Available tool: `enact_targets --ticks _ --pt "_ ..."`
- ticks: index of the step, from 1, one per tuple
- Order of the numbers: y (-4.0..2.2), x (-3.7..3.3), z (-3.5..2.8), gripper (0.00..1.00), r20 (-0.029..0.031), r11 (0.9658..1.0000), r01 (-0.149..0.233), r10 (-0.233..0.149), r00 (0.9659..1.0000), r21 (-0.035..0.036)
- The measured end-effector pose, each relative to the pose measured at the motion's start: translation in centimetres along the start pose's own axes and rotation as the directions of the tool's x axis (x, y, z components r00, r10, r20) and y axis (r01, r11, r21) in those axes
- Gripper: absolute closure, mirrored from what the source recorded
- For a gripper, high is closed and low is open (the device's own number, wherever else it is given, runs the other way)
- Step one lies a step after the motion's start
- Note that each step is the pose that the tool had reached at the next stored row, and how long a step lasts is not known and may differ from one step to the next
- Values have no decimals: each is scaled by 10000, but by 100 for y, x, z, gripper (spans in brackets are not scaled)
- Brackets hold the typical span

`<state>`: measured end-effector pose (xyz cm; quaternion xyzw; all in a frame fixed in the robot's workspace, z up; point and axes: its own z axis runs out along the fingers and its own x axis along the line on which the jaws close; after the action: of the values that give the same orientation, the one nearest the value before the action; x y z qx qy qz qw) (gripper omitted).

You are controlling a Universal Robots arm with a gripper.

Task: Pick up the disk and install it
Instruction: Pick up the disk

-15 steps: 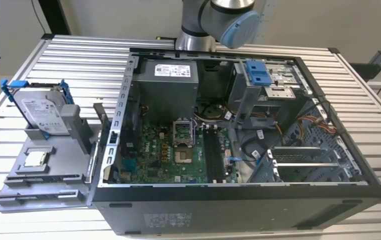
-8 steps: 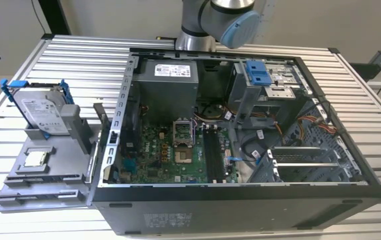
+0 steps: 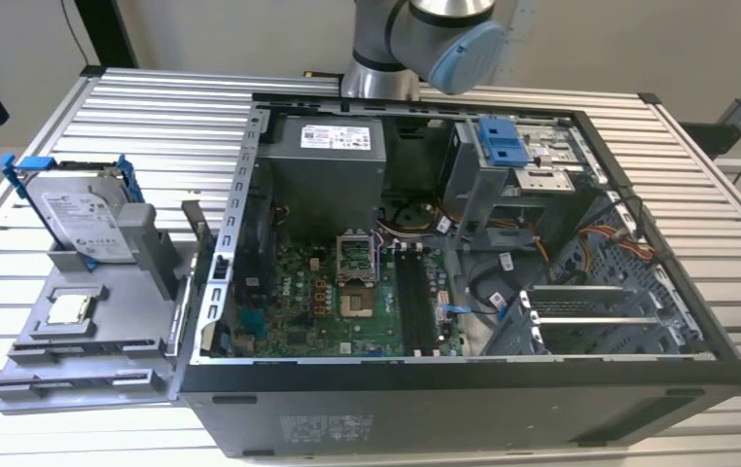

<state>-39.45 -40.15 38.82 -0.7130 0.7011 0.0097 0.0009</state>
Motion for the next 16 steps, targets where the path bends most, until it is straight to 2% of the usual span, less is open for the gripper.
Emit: enact_targets --ticks 2,6,16 --pt "-10 0 16 100 0 9999 97 -97 10000 27" --pt "-31 1 33 100 -2 9997 246 -246 9997 26" --pt "-44 1 55 100 -21 9996 264 -264 9996 45"
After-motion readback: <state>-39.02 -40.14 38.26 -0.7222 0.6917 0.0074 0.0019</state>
